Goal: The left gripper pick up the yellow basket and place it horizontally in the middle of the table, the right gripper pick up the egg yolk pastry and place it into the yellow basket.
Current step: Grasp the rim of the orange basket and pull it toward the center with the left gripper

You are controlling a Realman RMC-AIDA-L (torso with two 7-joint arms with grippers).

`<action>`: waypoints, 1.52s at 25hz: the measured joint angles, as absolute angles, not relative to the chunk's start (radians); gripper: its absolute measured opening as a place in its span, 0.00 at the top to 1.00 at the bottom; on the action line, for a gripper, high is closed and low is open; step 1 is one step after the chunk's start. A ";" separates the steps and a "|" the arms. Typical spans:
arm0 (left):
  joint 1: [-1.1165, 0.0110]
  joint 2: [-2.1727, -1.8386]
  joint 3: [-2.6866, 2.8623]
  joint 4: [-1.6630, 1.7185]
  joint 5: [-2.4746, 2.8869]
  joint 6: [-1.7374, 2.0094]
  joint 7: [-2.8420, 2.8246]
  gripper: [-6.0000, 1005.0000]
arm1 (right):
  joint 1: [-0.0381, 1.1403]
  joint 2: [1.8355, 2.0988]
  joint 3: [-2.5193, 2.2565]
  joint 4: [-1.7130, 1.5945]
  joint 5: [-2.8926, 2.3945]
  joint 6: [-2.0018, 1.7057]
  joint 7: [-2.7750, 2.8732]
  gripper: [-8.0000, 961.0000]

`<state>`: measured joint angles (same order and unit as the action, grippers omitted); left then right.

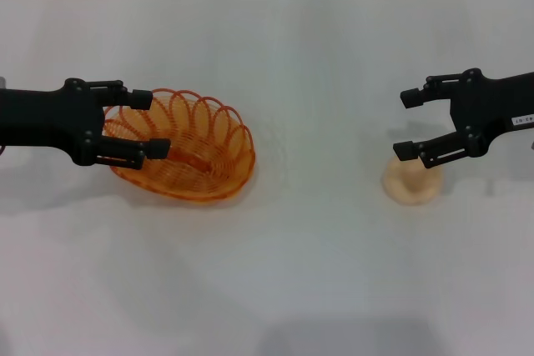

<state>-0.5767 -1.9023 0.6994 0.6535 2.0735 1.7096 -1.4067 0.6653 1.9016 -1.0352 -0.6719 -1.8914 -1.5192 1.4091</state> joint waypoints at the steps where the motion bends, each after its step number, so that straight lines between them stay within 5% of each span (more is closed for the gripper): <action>1: -0.576 -1.902 0.699 0.654 2.073 1.709 -1.407 0.12 | 0.665 1.901 -1.035 -0.672 -1.891 -1.519 1.409 0.09; 23: -0.567 -1.906 0.699 0.660 2.073 1.711 -1.444 0.12 | 0.648 1.908 -1.030 -0.672 -1.891 -1.517 1.376 0.10; 31: -0.557 -1.933 0.707 0.916 2.156 1.757 -1.910 0.12 | 0.640 1.908 -1.027 -0.685 -1.891 -1.515 1.376 0.10; 38: -0.587 -1.909 0.706 1.088 2.326 1.776 -2.241 0.12 | 0.640 1.911 -1.032 -0.686 -1.891 -1.502 1.366 0.10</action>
<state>-0.5874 -1.9089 0.7065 1.0877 2.3264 1.7760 -2.2411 0.6396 1.9105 -1.0316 -0.6857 -1.8910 -1.5019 1.3661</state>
